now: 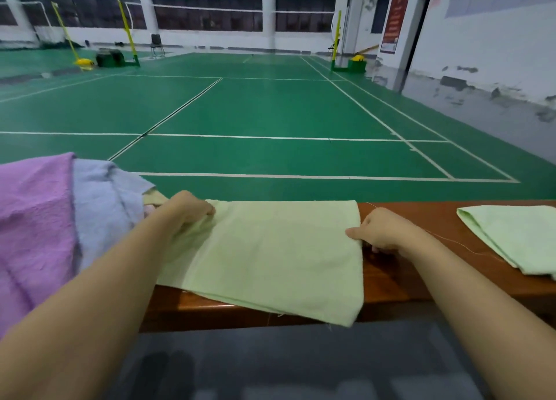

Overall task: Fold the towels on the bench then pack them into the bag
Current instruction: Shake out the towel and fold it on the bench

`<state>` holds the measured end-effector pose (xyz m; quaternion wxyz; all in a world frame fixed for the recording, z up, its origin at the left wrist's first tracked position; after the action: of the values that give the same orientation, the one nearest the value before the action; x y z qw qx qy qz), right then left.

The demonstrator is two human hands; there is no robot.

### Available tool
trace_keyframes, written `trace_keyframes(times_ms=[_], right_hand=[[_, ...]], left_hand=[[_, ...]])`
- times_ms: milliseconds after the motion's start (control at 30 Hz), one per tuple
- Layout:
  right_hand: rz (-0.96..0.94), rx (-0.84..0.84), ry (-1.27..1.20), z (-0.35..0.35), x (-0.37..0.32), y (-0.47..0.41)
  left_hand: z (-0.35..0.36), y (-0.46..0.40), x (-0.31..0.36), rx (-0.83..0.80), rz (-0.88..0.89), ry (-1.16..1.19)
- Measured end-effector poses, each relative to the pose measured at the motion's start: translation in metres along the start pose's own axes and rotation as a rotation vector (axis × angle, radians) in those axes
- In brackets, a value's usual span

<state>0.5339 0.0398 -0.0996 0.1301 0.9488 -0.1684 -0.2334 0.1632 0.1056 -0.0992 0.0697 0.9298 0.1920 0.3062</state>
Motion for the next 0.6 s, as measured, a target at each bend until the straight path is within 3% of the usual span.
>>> trace_keyframes(times_ms=[100,167,233,300,433,500,600], right_hand=[[-0.062,-0.066,-0.498,-0.005,0.015,-0.004],[-0.113,-0.06,-0.78,-0.01,0.018,-0.001],[-0.16,0.002,-0.893,-0.012,0.018,0.002],[-0.177,0.058,-1.014,-0.009,0.02,0.0],[-0.177,0.266,-1.112,-0.012,0.024,-0.007],[-0.247,0.376,-1.123,-0.021,0.024,-0.006],[-0.377,0.406,-1.092,-0.035,0.017,0.001]], left_hand=[[0.0,0.001,-0.014,0.061,-0.049,0.19],[-0.001,0.006,-0.015,0.124,0.004,0.436],[0.0,0.013,-0.012,0.191,0.111,0.685],[-0.004,0.024,-0.008,0.244,0.228,0.769],[-0.023,0.042,-0.002,0.088,0.496,0.915],[-0.033,0.052,0.005,-0.002,0.605,0.889],[-0.049,0.064,0.016,0.11,0.702,0.817]])
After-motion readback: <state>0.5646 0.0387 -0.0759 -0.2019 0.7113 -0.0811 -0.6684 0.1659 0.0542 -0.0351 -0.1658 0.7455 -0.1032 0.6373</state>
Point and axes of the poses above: each hand's wrist, its own y-axis away from the middle knuckle, its own z-axis out of the palm, x = y × z, the point moved 2 cm from there along -y, towards the middle knuckle, and after that the axes turned 2 degrees about z, right-handed, at the moved point
